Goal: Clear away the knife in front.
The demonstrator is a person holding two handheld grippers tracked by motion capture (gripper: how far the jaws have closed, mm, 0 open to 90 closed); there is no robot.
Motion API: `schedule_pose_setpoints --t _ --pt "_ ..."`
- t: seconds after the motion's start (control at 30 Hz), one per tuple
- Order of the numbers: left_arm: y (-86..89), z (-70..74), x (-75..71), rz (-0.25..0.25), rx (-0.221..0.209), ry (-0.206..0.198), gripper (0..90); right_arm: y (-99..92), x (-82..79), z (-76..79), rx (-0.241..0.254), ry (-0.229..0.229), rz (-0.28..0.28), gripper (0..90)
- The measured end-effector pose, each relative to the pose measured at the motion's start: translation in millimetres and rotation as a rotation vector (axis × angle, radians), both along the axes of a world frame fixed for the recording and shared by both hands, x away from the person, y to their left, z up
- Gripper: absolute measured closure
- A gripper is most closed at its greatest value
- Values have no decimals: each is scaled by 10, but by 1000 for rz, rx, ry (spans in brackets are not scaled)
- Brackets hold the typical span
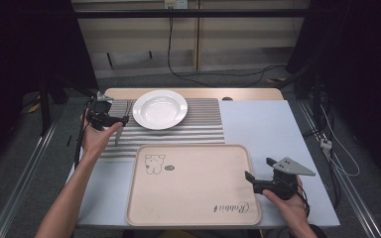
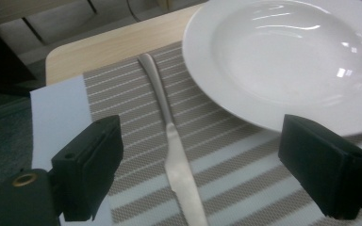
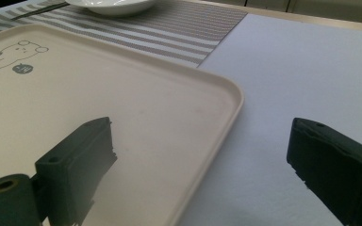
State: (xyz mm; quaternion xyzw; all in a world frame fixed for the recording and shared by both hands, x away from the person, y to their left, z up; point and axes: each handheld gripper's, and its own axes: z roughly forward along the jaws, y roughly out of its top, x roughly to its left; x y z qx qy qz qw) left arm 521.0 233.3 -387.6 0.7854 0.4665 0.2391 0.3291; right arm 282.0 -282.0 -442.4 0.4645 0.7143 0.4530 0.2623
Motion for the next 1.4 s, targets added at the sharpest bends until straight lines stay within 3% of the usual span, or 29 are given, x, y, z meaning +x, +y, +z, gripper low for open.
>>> schedule_pose_setpoints --t 0.17,0.4,0.5,0.57,0.73,0.77,0.83,0.93,0.97,1.0,1.17,1.2,1.4 --pt "26 -30 208 31 13 32 150 10 -32 10 -14 -10 5 83" --pt "-15 -105 407 44 54 58 197 15 -30 11 -22 -10 -1 83" --pt "-28 -125 485 46 51 75 206 21 -18 5 -26 -3 3 87" --pt "-48 -132 512 57 60 69 213 21 -21 4 -27 -2 3 86" --pt "-70 -184 627 85 49 78 302 24 -40 12 -30 -4 5 86" --pt "-75 -194 654 94 46 84 352 31 -43 14 -32 -4 7 86" --pt "-86 -228 696 111 22 94 373 35 -45 16 -33 -6 7 86" --pt "-89 -296 754 116 -2 135 460 40 -46 17 -36 -6 9 86" --pt "-90 -318 768 113 9 147 476 40 -45 16 -36 -5 10 86" --pt "-94 -338 777 125 33 151 478 39 -43 15 -37 -5 11 86" --pt "-64 -413 810 150 12 151 506 33 -41 13 -33 -2 10 86" --pt "-58 -421 818 144 19 160 548 31 -45 14 -31 -3 7 85" --pt "-99 -492 848 130 -2 182 593 33 -35 10 -36 -1 11 85"
